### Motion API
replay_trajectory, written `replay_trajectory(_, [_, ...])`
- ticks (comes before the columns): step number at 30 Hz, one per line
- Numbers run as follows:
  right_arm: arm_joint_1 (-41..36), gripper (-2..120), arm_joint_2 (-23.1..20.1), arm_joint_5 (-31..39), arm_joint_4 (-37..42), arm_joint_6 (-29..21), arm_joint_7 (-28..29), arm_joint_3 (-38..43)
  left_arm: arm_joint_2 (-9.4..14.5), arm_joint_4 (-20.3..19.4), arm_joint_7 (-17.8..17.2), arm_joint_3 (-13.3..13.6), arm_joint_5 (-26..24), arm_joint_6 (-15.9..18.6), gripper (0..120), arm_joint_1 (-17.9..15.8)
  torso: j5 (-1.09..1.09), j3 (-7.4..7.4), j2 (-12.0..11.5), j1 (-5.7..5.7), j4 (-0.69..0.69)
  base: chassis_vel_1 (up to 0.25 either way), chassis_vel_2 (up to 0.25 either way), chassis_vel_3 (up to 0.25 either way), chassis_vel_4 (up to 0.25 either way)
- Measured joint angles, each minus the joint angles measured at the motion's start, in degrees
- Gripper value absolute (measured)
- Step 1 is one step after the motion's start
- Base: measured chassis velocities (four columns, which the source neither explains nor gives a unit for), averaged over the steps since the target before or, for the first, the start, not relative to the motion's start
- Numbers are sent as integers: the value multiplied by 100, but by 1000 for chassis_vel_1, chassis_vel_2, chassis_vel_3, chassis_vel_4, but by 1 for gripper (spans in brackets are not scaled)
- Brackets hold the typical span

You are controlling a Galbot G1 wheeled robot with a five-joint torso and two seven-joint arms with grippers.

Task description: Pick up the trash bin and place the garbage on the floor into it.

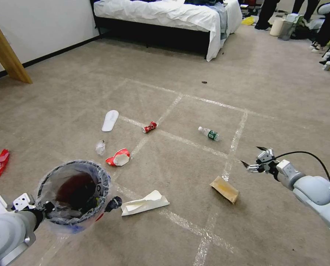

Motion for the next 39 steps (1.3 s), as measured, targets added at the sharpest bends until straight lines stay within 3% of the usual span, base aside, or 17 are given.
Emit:
replay_trajectory(1, [-26,100,-46,978,315,-849,829,14,-24,24,33,27,53,3,0,1,-3,0,0,0,1,0,0,0,0])
replay_trajectory(2, [-26,100,-46,978,315,-849,829,14,-24,24,33,27,53,3,0,1,-3,0,0,0,1,0,0,0,0])
replay_trajectory(4, [-68,100,-91,1758,563,-1334,1365,17,-46,42,56,49,87,7,0,0,2,0,0,0,2,0,0,0,0])
replay_trajectory(7, [-118,100,-151,1755,638,-1397,1415,33,-57,45,65,55,101,9,0,-4,3,0,0,0,1,0,0,0,0])
replay_trajectory(9, [-125,100,-209,1254,641,-1269,818,133,-81,47,90,61,122,14,0,-7,0,0,0,0,-1,0,0,0,0])
replay_trajectory(10, [-125,100,-209,1254,641,-1269,818,133,-81,47,90,61,122,14,0,-7,0,0,0,0,-1,0,0,0,0])
replay_trajectory(12, [-58,100,-182,464,466,-671,282,140,-117,46,100,65,154,16,0,-4,0,0,0,0,1,0,0,0,0])
replay_trajectory(15, [18,100,-119,94,395,-427,-56,110,-147,23,115,63,180,19,0,29,2,0,0,0,1,0,0,0,0])
replay_trajectory(22, [330,100,-50,737,449,-924,-624,30,-168,-47,140,16,220,21,0,124,1,0,0,0,0,0,0,0,0])
replay_trajectory(23, [706,100,17,1336,507,-1236,-1057,-125,-226,-96,141,16,249,22,0,154,-1,0,0,0,1,0,0,0,0])
replay_trajectory(25, [892,100,87,1388,464,-1240,-1322,-225,-255,-124,140,16,253,28,0,173,1,0,0,0,1,0,0,0,0])
replay_trajectory(29, [1437,100,290,1215,309,-1348,-1983,-558,-298,-167,140,-12,263,44,0,238,0,0,0,0,2,0,0,0,0])
replay_trajectory(39, [2005,100,609,611,-342,-1188,-2608,-1095,-339,-202,136,-77,315,45,0,335,-1,0,0,0,1,0,0,0,0])
